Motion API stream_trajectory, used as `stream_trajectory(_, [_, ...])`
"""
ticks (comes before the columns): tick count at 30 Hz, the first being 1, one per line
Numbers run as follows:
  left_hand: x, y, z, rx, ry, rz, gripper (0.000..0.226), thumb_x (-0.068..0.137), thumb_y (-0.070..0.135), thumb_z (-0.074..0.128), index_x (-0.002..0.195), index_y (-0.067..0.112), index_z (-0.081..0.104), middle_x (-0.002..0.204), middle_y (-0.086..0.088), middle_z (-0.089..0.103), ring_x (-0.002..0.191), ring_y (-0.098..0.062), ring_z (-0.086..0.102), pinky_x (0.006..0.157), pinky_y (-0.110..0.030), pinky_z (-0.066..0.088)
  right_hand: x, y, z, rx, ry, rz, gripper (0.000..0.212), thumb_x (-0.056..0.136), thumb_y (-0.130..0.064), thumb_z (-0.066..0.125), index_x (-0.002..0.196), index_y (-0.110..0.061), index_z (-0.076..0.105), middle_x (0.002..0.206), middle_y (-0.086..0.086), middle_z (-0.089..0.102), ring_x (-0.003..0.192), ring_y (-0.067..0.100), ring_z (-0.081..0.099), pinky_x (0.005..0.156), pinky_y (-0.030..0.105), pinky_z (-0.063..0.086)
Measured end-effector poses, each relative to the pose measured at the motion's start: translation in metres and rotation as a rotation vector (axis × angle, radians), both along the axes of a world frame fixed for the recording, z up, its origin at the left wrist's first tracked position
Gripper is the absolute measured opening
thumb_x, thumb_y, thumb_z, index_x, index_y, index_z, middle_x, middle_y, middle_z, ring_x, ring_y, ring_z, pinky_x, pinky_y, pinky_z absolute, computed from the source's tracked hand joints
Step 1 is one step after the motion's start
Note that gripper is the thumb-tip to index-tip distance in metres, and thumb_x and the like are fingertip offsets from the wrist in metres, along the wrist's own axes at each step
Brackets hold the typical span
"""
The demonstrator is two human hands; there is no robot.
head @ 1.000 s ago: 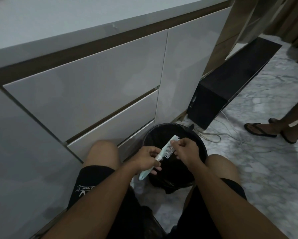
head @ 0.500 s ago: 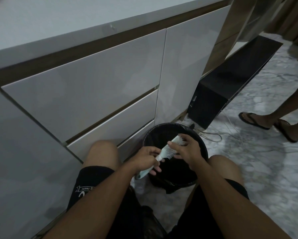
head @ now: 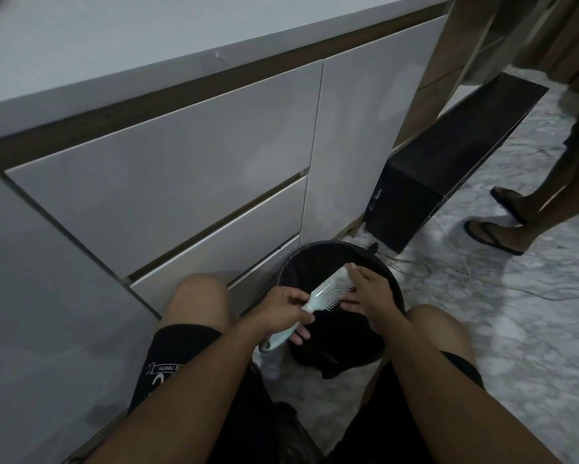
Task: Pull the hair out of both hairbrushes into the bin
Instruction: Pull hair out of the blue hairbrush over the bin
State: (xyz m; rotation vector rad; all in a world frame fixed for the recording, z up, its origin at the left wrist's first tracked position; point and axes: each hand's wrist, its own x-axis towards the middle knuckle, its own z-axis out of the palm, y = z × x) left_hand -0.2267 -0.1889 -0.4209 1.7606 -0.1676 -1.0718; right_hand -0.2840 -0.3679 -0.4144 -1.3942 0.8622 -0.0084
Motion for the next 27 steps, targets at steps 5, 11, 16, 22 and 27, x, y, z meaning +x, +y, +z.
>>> stream_trajectory(5, [0.0020,-0.0006,-0.0002,-0.011,0.025,0.049,0.035,0.086,-0.001,0.065,0.119,0.004,0.056,0.091,-0.016,0.070,0.061,-0.024,0.073,0.049,-0.032,0.055,-0.0046,0.0069,-0.0036,-0.138,-0.034,0.228,0.088,0.066,-0.020,0.088,0.141,-0.020,0.041,0.123,0.002,0.057,0.103,0.016,0.062,0.074,0.032,0.059])
stream_trajectory(11, [0.0019,-0.0021,-0.0006,-0.005,0.036,0.020,0.032,0.087,0.002,0.064,0.119,0.000,0.060,0.080,-0.013,0.072,0.056,-0.024,0.071,0.043,-0.027,0.051,-0.0003,0.0028,-0.0017,-0.107,-0.057,0.019,0.047,0.078,-0.014,0.079,0.122,-0.011,0.060,0.097,0.009,0.067,0.079,0.022,0.071,0.067,0.033,0.062])
stream_trajectory(16, [-0.0010,-0.0011,-0.0010,-0.019,-0.004,0.004,0.044,0.078,0.003,0.077,0.117,0.001,0.058,0.086,-0.013,0.071,0.052,-0.021,0.069,0.039,-0.026,0.049,0.0001,-0.0003,0.0027,-0.087,-0.037,-0.109,0.019,0.092,-0.020,0.064,0.108,-0.009,0.068,0.089,0.011,0.070,0.076,0.034,0.073,0.059,0.036,0.062])
stream_trajectory(22, [0.0013,-0.0017,-0.0007,0.003,-0.046,0.055,0.025,0.081,0.004,0.074,0.101,0.005,0.059,0.079,-0.013,0.070,0.050,-0.021,0.069,0.040,-0.027,0.051,-0.0012,0.0009,0.0040,-0.011,-0.038,0.038,0.042,0.088,-0.031,0.067,0.127,-0.019,0.057,0.118,0.012,0.064,0.094,0.027,0.069,0.069,0.034,0.059])
stream_trajectory(27, [-0.0001,-0.0031,-0.0006,0.022,-0.078,0.023,0.018,0.086,0.009,0.068,0.102,0.001,0.066,0.073,-0.012,0.069,0.048,-0.020,0.068,0.038,-0.022,0.046,-0.0036,0.0086,0.0021,-0.119,-0.056,0.156,0.086,0.064,-0.020,0.089,0.137,-0.022,0.043,0.120,0.007,0.054,0.097,0.019,0.065,0.068,0.029,0.060])
